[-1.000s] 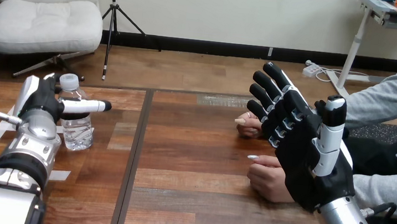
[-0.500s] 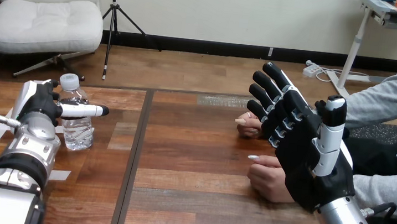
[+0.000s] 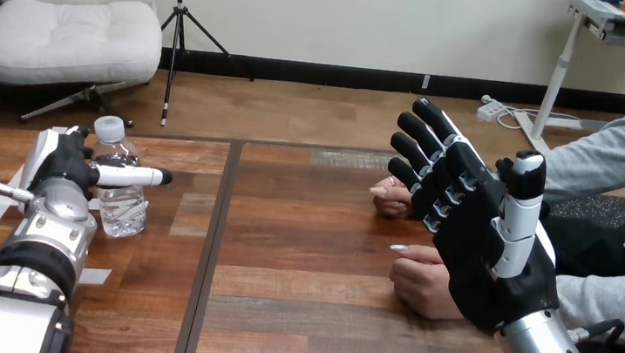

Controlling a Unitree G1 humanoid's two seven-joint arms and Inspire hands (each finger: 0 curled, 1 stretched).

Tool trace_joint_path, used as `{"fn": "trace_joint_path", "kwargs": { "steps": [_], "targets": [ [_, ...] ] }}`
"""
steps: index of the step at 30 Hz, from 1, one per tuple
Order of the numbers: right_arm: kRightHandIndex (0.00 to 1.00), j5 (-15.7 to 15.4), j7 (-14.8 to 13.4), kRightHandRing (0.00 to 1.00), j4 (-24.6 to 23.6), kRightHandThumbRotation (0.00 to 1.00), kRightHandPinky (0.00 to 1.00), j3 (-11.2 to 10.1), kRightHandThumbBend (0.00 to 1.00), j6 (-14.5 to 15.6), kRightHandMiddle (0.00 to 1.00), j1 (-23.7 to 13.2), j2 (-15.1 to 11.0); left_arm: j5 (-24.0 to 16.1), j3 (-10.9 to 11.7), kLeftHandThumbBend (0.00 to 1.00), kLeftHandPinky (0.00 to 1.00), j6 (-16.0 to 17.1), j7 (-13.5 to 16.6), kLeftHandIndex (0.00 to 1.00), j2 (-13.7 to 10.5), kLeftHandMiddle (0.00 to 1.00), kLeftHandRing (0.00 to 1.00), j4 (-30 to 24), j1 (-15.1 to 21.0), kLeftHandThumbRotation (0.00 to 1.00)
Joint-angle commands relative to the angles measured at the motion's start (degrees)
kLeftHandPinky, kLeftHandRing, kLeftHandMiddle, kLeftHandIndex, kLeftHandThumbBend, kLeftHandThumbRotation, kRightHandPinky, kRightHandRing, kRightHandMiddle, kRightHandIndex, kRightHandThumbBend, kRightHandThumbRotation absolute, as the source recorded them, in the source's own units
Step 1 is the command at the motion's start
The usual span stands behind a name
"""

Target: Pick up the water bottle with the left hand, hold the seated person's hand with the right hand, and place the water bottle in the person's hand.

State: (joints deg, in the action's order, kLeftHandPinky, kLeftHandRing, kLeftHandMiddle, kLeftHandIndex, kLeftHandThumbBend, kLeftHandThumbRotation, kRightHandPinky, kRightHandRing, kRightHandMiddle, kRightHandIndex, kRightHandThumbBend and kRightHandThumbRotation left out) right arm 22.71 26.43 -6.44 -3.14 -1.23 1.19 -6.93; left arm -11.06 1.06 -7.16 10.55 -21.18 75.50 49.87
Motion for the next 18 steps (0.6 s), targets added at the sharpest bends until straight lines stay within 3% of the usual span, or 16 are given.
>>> {"fn": "trace_joint_path", "kwargs": {
  "steps": [1, 13, 18],
  "targets": [
    [0.95, 1.0, 0.3, 0.97, -3.0, 1.00, 0.98, -0.6, 0.97, -1.0, 0.96, -1.7, -0.2, 0.2, 0.3, 0.94, 0.75, 0.3, 0.5, 0.96, 0.4, 0.93, 0.88, -0.7, 1.9, 0.15],
    [0.95, 1.1, 0.4, 0.97, -3.1, 1.00, 0.98, -0.6, 0.97, -0.8, 0.96, -1.7, -0.3, 1.2, 1.0, 0.93, 0.75, 1.0, 1.1, 0.94, 0.6, 0.93, 0.88, -0.8, 1.4, 0.14],
    [0.95, 1.0, 0.2, 0.97, -3.1, 1.00, 0.98, -0.6, 0.97, -0.7, 0.96, -1.7, -0.3, 0.8, 0.3, 0.92, 0.73, 1.2, 2.0, 0.92, 0.6, 0.91, 0.86, -0.9, 1.3, 0.12]
  ]
}}
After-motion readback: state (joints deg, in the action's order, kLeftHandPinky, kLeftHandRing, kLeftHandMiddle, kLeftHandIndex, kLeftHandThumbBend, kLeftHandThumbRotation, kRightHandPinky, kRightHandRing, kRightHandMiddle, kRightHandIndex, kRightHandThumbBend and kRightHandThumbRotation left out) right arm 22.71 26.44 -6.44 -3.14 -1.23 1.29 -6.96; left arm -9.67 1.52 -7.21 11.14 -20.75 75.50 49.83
